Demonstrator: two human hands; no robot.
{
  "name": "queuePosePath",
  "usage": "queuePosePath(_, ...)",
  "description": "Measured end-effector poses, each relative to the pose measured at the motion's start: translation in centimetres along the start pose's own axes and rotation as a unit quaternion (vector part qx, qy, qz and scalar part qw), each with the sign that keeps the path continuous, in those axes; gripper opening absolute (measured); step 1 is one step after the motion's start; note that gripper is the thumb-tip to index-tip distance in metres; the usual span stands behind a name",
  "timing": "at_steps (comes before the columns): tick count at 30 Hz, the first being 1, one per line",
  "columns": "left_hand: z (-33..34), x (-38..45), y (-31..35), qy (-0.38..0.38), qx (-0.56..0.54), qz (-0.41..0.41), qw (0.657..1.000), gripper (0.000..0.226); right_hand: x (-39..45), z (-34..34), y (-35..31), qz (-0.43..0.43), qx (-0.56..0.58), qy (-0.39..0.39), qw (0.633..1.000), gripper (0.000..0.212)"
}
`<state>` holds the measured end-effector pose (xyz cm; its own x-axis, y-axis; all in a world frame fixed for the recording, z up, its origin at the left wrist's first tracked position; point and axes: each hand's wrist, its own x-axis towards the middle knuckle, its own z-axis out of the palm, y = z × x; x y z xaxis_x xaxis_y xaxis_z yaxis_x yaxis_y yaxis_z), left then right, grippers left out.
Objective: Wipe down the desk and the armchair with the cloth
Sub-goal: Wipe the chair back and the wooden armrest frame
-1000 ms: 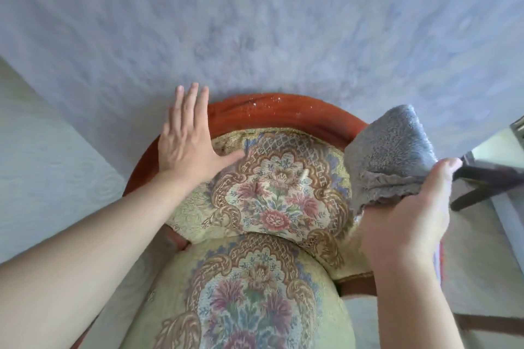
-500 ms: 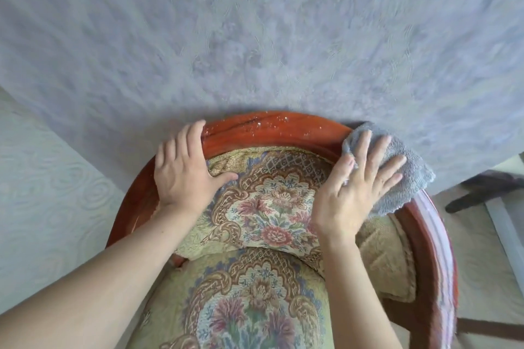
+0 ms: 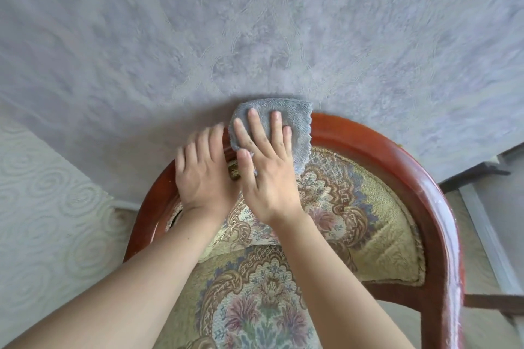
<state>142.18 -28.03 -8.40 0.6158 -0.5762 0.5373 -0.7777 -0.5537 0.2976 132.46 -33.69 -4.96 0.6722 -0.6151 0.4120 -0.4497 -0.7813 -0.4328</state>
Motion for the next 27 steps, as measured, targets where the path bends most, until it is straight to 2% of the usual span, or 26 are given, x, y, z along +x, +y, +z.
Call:
queuePosePath(2, -0.2, 0.1, -0.1, -0.014, -0.011, 0.002, 1.000, 0.060, -0.3, -0.4, 0.2, -0.025, -0.023, -0.031, 0.999, 0.052)
queuePosePath(4, -0.5, 0.0, -0.3, -0.044, -0.012, 0.022, 0.999, 0.076, -0.4, -1.3, 0.9, -0.036, -0.077, -0.038, 0.996, 0.052)
queuePosePath(5, -0.7, 0.0, -0.5, -0.062, -0.005, 0.032, 0.998, 0.091, -0.5, -1.9, 1.4, -0.024, -0.099, -0.027, 0.994, 0.053)
queuePosePath(7, -1.0, 0.1, -0.8, -0.085, 0.005, 0.043, 0.995, 0.114, -0.8, -3.0, 2.3, 0.052, -0.103, 0.022, 0.993, 0.054)
queuePosePath(9, -1.1, 0.1, -0.9, -0.085, 0.007, 0.048, 0.995, 0.120, -1.2, -3.8, 2.9, 0.149, -0.056, 0.080, 0.984, 0.055)
queuePosePath(11, -1.1, 0.2, -0.9, -0.079, 0.011, 0.050, 0.996, 0.121, -1.5, -3.9, 2.8, 0.198, 0.034, 0.118, 0.973, 0.054)
queuePosePath(13, -1.1, 0.1, -0.8, -0.077, 0.018, 0.050, 0.996, 0.121, -1.6, -3.4, 1.5, 0.183, 0.124, 0.127, 0.967, 0.052)
queuePosePath(15, -1.1, 0.1, -0.9, -0.066, 0.004, 0.045, 0.997, 0.107, -1.5, -2.2, -0.5, 0.105, 0.154, 0.076, 0.980, 0.051)
queuePosePath(18, -1.4, 0.0, -0.9, -0.005, -0.029, 0.017, 0.999, 0.059, -1.4, -0.1, -1.8, -0.007, 0.054, -0.043, 0.998, 0.052)
queuePosePath(21, -1.3, 0.1, -1.1, -0.009, -0.004, 0.020, 1.000, 0.046, -1.2, 0.7, -1.3, -0.024, -0.040, -0.073, 0.996, 0.053)
queuePosePath(24, -1.2, 0.2, -1.4, -0.035, -0.007, 0.031, 0.999, 0.058, -1.0, 0.3, -0.2, -0.058, -0.152, -0.062, 0.985, 0.053)
queuePosePath(27, -1.2, 0.1, -1.8, -0.086, 0.001, 0.047, 0.995, 0.105, 0.0, -1.4, 1.9, 0.008, -0.202, 0.000, 0.979, 0.053)
